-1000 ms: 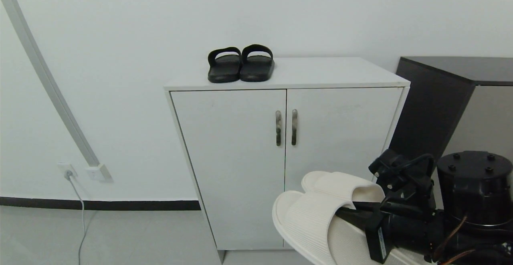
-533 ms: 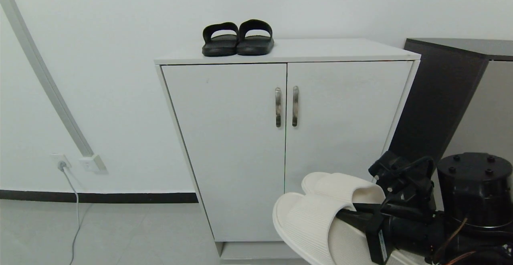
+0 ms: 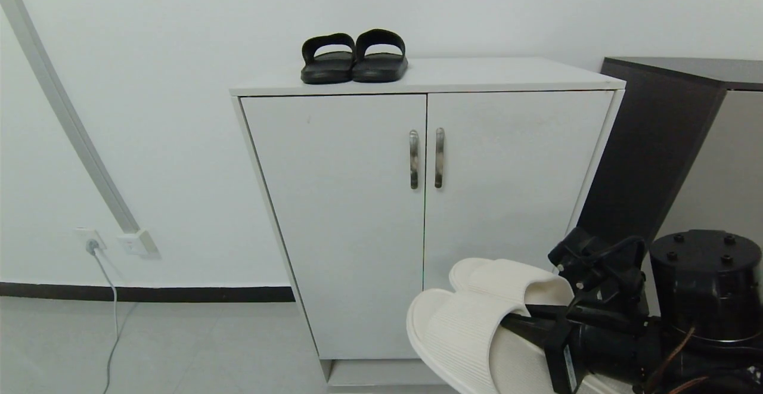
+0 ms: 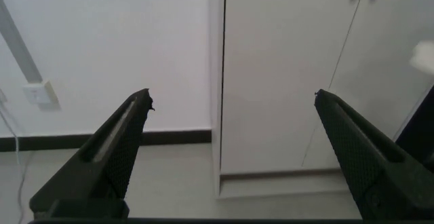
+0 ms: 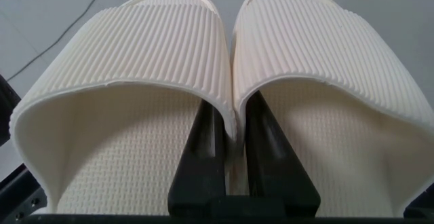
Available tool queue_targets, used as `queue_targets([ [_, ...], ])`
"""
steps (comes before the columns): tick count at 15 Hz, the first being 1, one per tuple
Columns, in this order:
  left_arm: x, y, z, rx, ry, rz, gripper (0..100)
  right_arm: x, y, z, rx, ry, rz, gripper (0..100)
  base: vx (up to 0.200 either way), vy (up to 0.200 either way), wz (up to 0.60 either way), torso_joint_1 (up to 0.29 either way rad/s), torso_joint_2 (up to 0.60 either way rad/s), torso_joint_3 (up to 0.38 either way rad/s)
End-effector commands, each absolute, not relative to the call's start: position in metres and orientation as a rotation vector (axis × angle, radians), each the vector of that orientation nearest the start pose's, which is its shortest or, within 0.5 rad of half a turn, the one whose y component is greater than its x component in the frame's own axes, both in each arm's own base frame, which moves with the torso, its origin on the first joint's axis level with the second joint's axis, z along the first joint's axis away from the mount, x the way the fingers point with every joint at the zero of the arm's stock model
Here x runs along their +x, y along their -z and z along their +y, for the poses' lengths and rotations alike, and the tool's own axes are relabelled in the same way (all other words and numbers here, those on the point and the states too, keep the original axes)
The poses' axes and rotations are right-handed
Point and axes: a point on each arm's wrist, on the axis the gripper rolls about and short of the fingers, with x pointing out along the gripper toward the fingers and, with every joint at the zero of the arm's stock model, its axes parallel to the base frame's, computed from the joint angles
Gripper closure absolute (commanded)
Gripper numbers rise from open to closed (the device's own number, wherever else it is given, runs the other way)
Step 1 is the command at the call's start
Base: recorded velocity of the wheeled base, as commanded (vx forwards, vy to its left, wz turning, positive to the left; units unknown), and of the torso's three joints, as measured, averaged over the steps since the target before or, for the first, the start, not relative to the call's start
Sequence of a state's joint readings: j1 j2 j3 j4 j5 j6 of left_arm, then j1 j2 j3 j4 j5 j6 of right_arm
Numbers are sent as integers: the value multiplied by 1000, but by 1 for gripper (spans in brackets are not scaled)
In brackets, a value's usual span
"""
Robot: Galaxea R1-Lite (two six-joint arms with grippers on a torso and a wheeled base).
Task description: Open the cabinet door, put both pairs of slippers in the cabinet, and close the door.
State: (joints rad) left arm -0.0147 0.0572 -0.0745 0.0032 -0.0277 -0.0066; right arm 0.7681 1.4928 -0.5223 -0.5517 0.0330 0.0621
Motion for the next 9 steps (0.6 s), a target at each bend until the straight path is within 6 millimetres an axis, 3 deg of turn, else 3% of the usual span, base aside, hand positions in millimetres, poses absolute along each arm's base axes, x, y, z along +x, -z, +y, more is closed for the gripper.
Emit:
queue_targets([
  [1, -9, -143, -2, -53, 132, 52, 0, 166, -154, 162, -106, -779, 430, 100, 0, 0, 0, 0, 0, 0],
  [5, 35, -171, -7, -70, 302, 169, 0, 164, -153, 161, -121, -782, 429, 100, 0, 0, 0, 0, 0, 0],
  [9, 114, -200, -17, -16, 461, 155, 0, 164, -152, 160, -140, -789, 426, 100, 0, 0, 0, -14, 73, 76],
])
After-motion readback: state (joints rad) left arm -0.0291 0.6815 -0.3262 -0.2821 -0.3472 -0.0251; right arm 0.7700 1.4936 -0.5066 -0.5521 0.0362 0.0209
